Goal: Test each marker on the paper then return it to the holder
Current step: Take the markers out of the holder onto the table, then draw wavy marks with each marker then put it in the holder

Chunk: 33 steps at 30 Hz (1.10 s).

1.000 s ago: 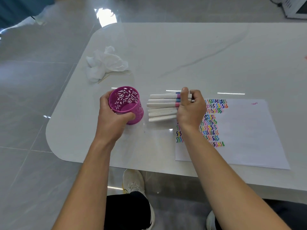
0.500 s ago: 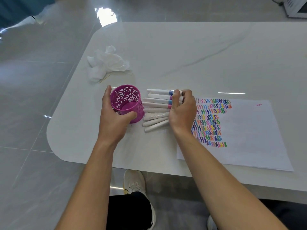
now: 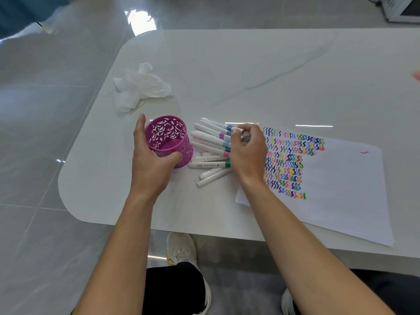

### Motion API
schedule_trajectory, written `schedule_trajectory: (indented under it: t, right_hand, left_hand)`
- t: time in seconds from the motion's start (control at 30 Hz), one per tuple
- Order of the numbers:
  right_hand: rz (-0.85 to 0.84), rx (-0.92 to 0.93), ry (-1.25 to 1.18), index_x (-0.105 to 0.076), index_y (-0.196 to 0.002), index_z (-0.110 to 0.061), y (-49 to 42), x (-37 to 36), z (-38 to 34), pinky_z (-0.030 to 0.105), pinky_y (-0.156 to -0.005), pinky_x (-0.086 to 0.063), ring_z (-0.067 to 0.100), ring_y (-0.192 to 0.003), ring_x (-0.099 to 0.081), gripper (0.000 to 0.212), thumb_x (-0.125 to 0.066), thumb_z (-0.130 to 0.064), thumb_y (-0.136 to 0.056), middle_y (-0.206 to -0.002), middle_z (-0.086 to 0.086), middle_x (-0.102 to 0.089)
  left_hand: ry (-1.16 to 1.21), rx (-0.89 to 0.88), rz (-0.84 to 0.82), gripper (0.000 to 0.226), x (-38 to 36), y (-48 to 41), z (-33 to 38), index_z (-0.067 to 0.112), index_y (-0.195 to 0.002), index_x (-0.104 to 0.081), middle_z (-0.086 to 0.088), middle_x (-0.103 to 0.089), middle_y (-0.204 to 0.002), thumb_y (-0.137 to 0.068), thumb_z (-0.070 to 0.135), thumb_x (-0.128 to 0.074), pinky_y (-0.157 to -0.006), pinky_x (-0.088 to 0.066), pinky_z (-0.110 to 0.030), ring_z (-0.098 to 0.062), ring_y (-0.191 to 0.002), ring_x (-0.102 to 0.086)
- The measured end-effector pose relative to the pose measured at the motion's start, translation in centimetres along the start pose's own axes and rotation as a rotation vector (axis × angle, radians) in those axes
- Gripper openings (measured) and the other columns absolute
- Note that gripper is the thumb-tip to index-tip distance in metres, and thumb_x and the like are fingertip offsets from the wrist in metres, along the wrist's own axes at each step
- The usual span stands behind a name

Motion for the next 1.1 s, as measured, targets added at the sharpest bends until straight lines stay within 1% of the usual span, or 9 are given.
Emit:
schedule_trajectory:
  t: [0.13,0.27,0.37,0.53,0.67,0.77,0.87,0.97,1.1]
  right_hand:
    - [-0.029,-0.024,-0.015,-0.067,-0.124,-0.014,0.0,0.8,0.2,0.036,-0.102,-0.051,0.015,-0.113,-0.06,0.025,-0.056,-0.025,-0.105,-0.122,0.0,-0.067]
    - [-0.033,-0.029,-0.066,-0.066,-0.132,-0.018,0.0,2.0,0.3,0.027,-0.108,-0.046,0.009,-0.123,-0.057,0.03,-0.051,-0.025,-0.107,-0.134,-0.003,-0.065]
    - [-0.017,-0.017,-0.082,-0.067,-0.131,-0.018,-0.2,3.3,0.5,0.026,-0.105,-0.047,0.008,-0.121,-0.06,0.029,-0.051,-0.023,-0.107,-0.131,-0.004,-0.068]
    - [0.001,0.018,0.024,-0.067,-0.13,-0.014,-0.4,6.4,1.6,0.028,-0.107,-0.047,0.012,-0.121,-0.061,0.032,-0.054,-0.012,-0.101,-0.129,-0.002,-0.068]
    - [-0.031,0.158,0.275,-0.068,-0.126,-0.012,0.0,8.9,2.5,0.031,-0.106,-0.042,0.021,-0.123,-0.057,0.031,-0.062,-0.01,-0.096,-0.126,0.003,-0.066]
    - [-0.054,0.22,0.531,-0.07,-0.123,-0.013,0.5,10.4,3.6,0.037,-0.101,-0.039,0.028,-0.122,-0.054,0.03,-0.067,-0.017,-0.094,-0.124,0.006,-0.064]
    - [-0.077,0.218,0.669,-0.07,-0.122,-0.012,1.2,11.8,4.8,0.043,-0.097,-0.039,0.032,-0.121,-0.052,0.031,-0.068,-0.021,-0.093,-0.125,0.008,-0.062]
    - [-0.113,0.249,0.705,-0.07,-0.124,-0.011,1.7,12.6,5.4,0.045,-0.096,-0.042,0.032,-0.122,-0.052,0.031,-0.068,-0.023,-0.095,-0.129,0.01,-0.061]
    - [-0.179,0.288,0.71,-0.067,-0.131,-0.012,2.0,13.3,5.8,0.044,-0.1,-0.042,0.029,-0.126,-0.051,0.035,-0.065,-0.025,-0.098,-0.135,0.006,-0.061]
  left_hand:
    - [-0.057,-0.101,0.061,0.104,0.1,0.7,1.2,0.036,-0.158,-0.02,0.012,-0.033,-0.157,-0.077,0.01,-0.081,-0.106,-0.05,-0.033,-0.007,-0.14,-0.04]
    - [-0.194,-0.221,0.134,0.092,-0.3,1.4,2.4,0.032,-0.155,-0.029,0.011,-0.038,-0.154,-0.081,0.016,-0.081,-0.103,-0.051,-0.029,-0.009,-0.139,-0.041]
    - [-0.29,-0.355,0.159,0.084,-1.0,2.2,3.4,0.025,-0.153,-0.036,0.003,-0.041,-0.154,-0.082,0.015,-0.08,-0.107,-0.048,-0.031,-0.016,-0.14,-0.041]
    - [-0.363,-0.55,0.138,0.068,-2.9,3.8,4.5,0.012,-0.144,-0.05,-0.006,-0.052,-0.145,-0.083,0.002,-0.076,-0.108,-0.048,-0.048,-0.022,-0.138,-0.044]
    - [-0.433,-0.666,0.021,0.053,-5.5,5.6,4.4,0.009,-0.135,-0.06,-0.007,-0.061,-0.136,-0.085,-0.001,-0.071,-0.11,-0.046,-0.042,-0.022,-0.132,-0.051]
    - [-0.533,-0.646,-0.092,0.042,-7.4,6.6,3.5,0.014,-0.127,-0.066,-0.002,-0.066,-0.127,-0.087,0.003,-0.07,-0.101,-0.051,-0.035,-0.02,-0.119,-0.057]
    - [-0.63,-0.559,-0.158,0.031,-8.4,7.2,2.2,0.017,-0.118,-0.07,0.001,-0.068,-0.117,-0.088,0.011,-0.071,-0.085,-0.055,-0.037,-0.022,-0.105,-0.06]
    - [-0.688,-0.473,-0.172,0.028,-9.0,7.5,1.1,0.017,-0.12,-0.071,0.001,-0.067,-0.117,-0.091,0.018,-0.07,-0.086,-0.053,-0.036,-0.022,-0.109,-0.058]
    - [-0.703,-0.468,-0.144,0.026,-9.2,7.9,0.9,0.015,-0.118,-0.072,-0.001,-0.067,-0.113,-0.092,0.016,-0.071,-0.083,-0.053,-0.037,-0.023,-0.108,-0.057]
Point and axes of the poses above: each hand's wrist, its own y-axis away from the middle knuckle, its own x-axis out of the back of the hand, z = x × y, the point moved 4 cm from there along -y, towards the middle knuckle
